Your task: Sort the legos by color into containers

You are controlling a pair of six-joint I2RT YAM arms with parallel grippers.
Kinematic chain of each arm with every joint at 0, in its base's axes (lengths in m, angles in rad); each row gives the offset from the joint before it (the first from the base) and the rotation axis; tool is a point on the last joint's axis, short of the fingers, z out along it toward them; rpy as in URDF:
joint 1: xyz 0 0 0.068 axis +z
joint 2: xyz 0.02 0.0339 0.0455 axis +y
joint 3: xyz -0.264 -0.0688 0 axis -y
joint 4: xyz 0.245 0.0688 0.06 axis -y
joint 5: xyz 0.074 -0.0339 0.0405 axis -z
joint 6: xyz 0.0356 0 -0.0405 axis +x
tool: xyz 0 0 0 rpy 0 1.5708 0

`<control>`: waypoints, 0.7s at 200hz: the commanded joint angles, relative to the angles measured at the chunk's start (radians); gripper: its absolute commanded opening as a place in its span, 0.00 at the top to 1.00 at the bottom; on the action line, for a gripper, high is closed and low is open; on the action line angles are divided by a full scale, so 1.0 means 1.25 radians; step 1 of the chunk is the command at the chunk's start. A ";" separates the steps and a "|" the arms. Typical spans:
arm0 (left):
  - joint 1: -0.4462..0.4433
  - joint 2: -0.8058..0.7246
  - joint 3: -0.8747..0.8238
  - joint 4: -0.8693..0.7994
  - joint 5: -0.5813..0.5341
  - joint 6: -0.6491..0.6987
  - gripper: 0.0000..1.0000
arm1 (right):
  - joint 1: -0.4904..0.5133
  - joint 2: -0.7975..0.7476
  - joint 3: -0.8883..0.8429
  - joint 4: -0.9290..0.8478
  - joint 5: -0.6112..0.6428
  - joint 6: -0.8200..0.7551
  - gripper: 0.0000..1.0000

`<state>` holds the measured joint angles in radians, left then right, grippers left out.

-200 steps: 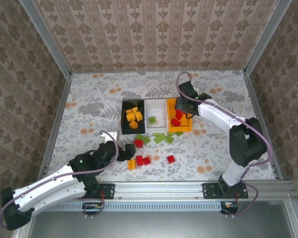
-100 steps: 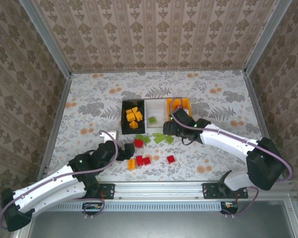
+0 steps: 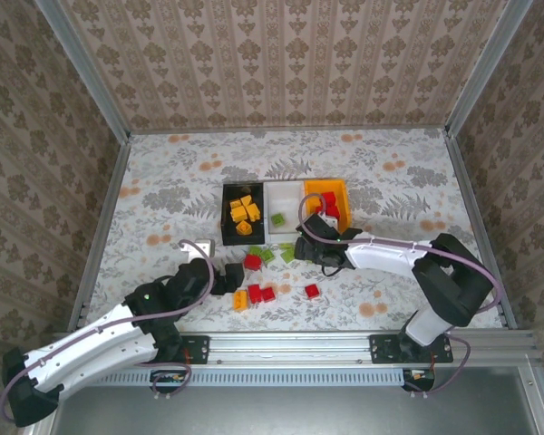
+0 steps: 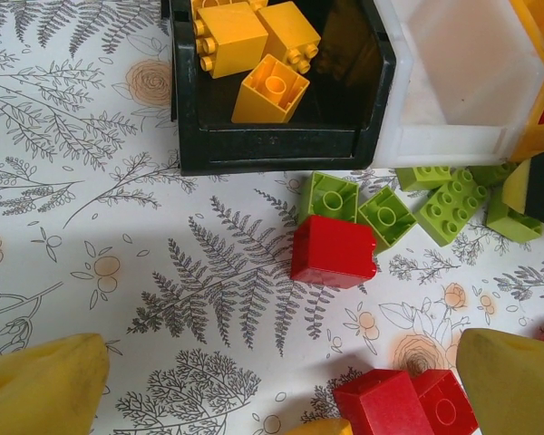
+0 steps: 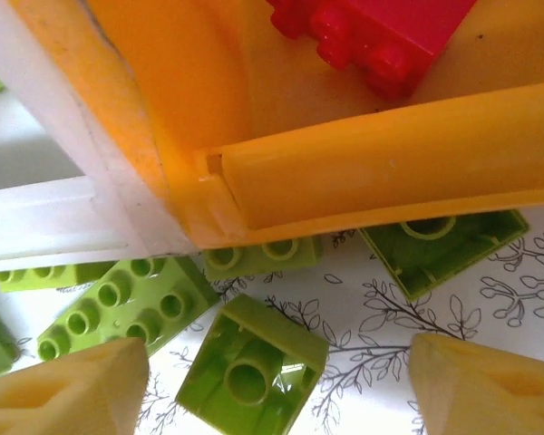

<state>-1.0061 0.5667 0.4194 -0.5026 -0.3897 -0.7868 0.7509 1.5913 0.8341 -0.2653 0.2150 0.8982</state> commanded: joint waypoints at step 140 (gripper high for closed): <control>0.022 -0.030 0.003 -0.028 0.008 0.013 0.00 | 0.003 -0.189 0.024 -0.127 -0.012 -0.084 0.70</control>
<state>-0.9871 0.5407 0.4183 -0.5091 -0.3862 -0.7864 0.7509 1.4445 0.7921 -0.3599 0.2474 0.8856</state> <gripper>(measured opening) 0.997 0.322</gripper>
